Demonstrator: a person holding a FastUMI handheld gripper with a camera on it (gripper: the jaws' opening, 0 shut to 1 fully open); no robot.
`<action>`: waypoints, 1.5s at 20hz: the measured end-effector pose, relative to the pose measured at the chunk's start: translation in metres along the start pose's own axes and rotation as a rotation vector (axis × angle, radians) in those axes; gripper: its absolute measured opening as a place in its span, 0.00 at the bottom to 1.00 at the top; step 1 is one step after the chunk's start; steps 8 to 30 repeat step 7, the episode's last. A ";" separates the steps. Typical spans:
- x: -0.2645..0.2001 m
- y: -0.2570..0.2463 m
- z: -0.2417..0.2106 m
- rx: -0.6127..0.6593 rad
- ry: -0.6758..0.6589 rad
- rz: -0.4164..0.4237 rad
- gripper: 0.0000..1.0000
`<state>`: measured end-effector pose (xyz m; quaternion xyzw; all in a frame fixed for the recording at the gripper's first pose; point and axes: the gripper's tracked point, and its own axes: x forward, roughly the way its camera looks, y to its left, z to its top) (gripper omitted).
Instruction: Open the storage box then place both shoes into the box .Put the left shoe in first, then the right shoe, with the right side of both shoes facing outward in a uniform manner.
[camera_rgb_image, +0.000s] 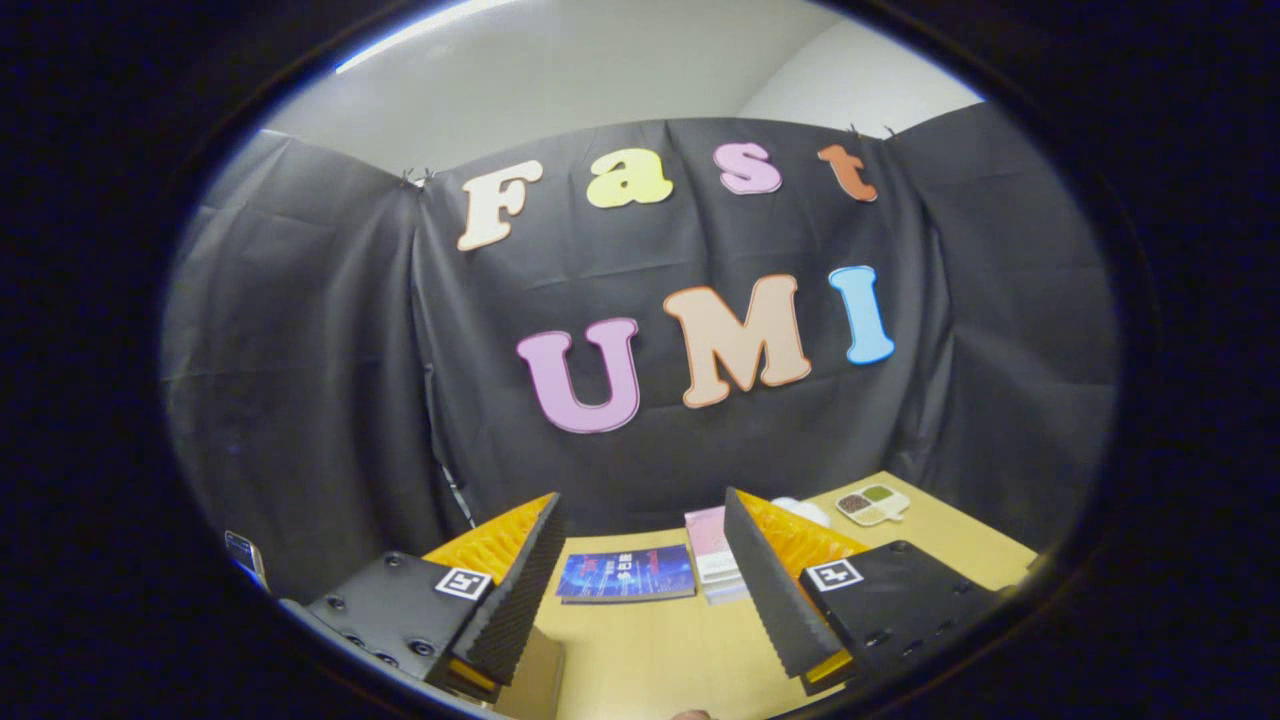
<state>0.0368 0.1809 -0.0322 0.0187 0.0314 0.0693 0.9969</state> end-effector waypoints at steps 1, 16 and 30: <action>0.000 -0.007 0.006 -0.010 -0.007 0.008 0.98; 0.009 -0.039 0.012 -0.035 -0.003 0.058 0.98; 0.009 -0.039 0.012 -0.035 -0.003 0.058 0.98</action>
